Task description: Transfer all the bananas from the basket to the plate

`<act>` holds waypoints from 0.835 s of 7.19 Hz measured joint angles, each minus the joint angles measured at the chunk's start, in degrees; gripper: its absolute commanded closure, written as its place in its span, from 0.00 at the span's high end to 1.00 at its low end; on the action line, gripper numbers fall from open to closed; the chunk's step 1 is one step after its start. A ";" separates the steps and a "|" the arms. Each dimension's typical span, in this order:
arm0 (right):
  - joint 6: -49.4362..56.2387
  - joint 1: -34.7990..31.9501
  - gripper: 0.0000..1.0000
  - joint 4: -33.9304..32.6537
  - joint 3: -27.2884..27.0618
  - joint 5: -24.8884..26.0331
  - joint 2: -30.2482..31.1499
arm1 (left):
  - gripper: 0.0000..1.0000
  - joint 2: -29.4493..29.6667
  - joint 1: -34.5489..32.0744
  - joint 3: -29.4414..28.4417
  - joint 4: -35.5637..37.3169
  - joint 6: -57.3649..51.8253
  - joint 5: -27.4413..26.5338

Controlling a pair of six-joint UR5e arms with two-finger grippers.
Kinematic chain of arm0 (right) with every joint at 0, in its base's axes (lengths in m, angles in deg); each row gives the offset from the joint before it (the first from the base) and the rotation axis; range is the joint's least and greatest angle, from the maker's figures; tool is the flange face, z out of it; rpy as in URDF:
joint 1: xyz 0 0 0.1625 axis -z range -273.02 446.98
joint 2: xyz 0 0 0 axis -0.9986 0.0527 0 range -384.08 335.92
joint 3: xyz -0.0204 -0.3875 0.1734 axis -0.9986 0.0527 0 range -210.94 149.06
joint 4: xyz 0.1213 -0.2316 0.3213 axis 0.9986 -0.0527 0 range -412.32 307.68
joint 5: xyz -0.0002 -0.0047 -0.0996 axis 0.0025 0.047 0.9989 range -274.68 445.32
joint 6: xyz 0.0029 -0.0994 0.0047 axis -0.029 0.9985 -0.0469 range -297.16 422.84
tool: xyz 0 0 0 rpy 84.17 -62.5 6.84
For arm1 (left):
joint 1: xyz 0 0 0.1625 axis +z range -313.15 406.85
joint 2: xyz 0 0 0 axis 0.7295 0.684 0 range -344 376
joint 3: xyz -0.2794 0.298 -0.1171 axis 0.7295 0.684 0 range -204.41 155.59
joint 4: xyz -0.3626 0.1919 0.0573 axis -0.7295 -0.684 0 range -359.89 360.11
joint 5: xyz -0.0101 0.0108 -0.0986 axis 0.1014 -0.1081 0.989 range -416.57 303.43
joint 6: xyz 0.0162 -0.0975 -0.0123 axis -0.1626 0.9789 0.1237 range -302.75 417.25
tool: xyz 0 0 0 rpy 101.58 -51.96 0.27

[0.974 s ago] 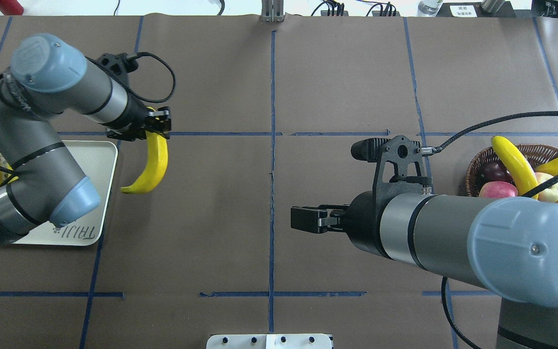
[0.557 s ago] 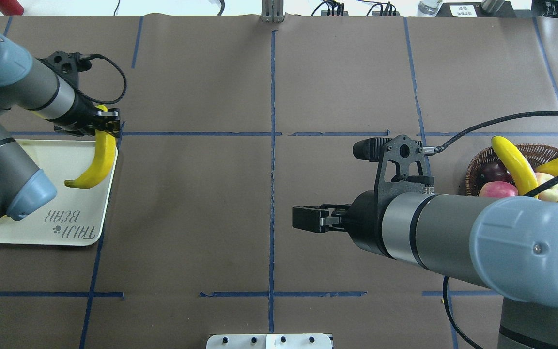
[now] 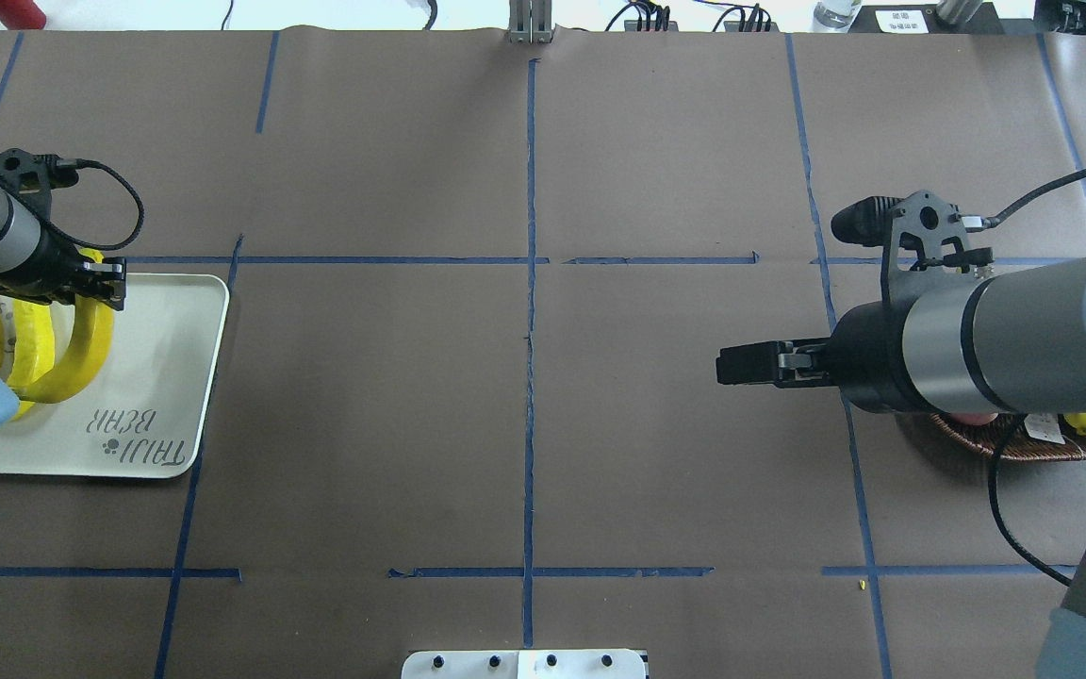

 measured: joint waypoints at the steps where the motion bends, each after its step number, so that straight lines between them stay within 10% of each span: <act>1: 1.80 -1.65 1.00 0.00 0.37 -0.82 0.97 | 0.99 -0.16 0.10 -0.87 -0.05 -0.04 -0.04; 6: 6.66 -6.20 1.00 0.03 1.71 -4.36 5.23 | 1.00 0.04 -0.09 3.42 1.44 0.44 0.40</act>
